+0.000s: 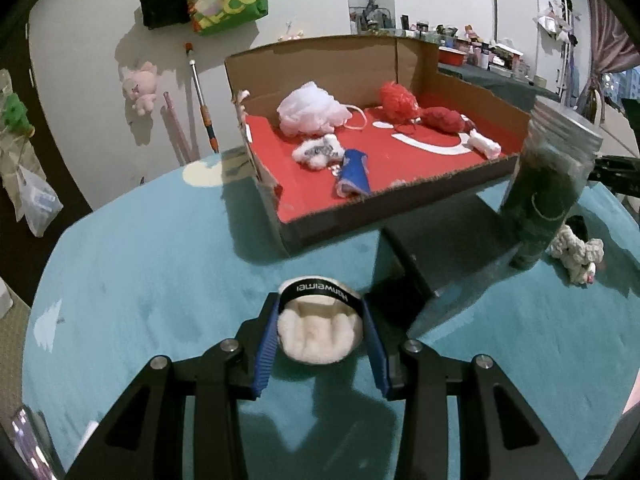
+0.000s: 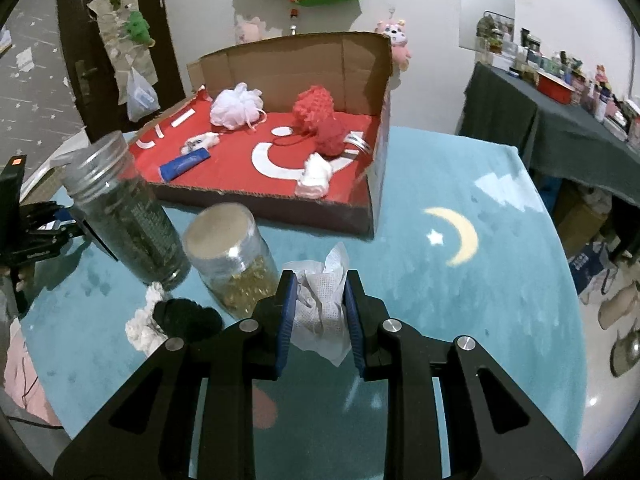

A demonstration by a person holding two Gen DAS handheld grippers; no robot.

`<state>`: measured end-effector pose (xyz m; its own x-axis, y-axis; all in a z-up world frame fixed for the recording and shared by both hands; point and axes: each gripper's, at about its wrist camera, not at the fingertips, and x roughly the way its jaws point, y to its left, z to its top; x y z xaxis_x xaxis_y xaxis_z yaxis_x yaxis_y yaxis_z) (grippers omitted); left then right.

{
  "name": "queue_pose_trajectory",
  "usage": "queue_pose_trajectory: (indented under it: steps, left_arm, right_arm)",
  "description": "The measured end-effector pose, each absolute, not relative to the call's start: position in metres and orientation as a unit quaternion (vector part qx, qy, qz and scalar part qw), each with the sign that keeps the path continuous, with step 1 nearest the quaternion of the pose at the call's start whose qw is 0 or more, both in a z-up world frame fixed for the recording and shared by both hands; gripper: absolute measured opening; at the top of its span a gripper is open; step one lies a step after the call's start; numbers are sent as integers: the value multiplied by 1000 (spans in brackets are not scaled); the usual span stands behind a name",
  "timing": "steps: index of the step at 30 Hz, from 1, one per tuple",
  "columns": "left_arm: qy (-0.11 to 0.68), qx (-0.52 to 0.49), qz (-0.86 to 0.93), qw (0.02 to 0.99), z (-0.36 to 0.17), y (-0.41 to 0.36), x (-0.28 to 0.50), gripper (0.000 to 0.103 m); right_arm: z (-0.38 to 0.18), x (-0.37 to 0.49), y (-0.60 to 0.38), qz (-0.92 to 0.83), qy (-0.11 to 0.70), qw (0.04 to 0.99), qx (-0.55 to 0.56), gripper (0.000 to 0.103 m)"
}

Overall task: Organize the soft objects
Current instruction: 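Carry the powder puff and white tissue toward the box with both tools, then lower the powder puff with the left tool while the right lowers the tissue into the box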

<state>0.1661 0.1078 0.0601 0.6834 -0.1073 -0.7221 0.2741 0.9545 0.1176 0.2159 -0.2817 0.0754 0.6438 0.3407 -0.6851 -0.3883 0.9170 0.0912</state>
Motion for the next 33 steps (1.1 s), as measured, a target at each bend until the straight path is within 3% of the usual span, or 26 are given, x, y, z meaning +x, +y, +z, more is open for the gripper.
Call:
queue_pose_trajectory:
  steps: [17,26,33]
  left_arm:
    - [359,111,-177,910,125,85,226,42]
    - [417,100,-230,873,128,26,302,43]
    - [471,117,-221,846,101,-10,359,44]
  right_arm:
    - [111,263,-257,246,352,899,-83,23]
    - [124,325,-221,303,385,870,-56,23]
    - [112,388,-185,316,445,837,-32,23]
